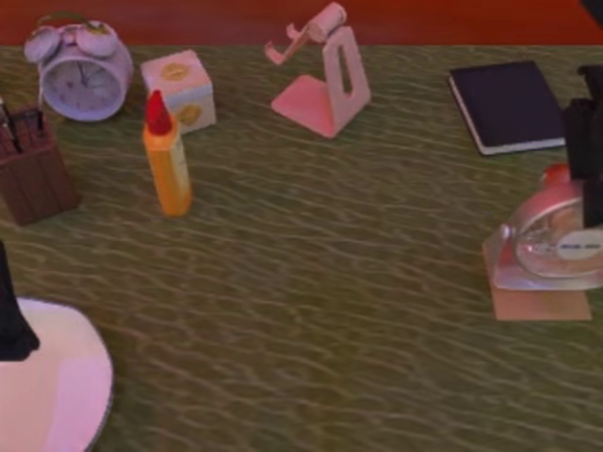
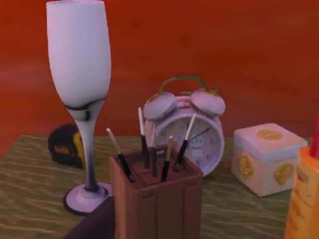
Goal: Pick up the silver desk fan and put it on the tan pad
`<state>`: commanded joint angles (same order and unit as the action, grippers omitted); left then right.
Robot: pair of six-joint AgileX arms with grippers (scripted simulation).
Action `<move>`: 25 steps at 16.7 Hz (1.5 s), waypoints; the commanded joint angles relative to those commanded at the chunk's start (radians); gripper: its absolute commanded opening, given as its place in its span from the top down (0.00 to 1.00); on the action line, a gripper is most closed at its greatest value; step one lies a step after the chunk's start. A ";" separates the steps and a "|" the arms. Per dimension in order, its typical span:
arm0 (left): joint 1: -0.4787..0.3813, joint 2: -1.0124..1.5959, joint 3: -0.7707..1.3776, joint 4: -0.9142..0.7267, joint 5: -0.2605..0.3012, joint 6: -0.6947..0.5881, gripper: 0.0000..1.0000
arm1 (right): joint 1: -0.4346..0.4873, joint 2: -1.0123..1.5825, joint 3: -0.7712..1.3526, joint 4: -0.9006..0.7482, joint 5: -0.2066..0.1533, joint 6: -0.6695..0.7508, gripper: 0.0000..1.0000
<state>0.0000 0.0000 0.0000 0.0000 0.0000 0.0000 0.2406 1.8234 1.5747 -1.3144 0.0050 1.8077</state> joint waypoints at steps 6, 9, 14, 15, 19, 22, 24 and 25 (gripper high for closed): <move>0.000 0.000 0.000 0.000 0.000 0.000 0.00 | -0.003 0.007 -0.056 0.059 0.000 0.000 1.00; 0.000 0.000 0.000 0.000 0.000 0.000 0.00 | -0.003 0.007 -0.056 0.059 0.000 0.000 0.77; 0.000 0.000 0.000 0.000 0.000 0.000 0.00 | -0.003 0.007 -0.056 0.059 0.000 0.000 0.40; 0.000 0.000 0.000 0.000 0.000 0.000 0.00 | -0.003 0.007 -0.056 0.059 0.000 0.000 0.32; 0.000 0.000 0.000 0.000 0.000 0.000 0.00 | -0.003 0.007 -0.056 0.059 0.000 0.000 0.02; 0.000 0.000 0.000 0.000 0.000 0.000 0.00 | -0.003 0.007 -0.056 0.059 0.000 0.000 0.00; 0.000 0.000 0.000 0.000 0.000 0.000 0.00 | -0.003 0.007 -0.056 0.059 0.000 0.000 0.00; 0.000 0.000 0.000 0.000 0.000 0.000 0.00 | -0.003 0.007 -0.056 0.059 0.000 0.000 0.00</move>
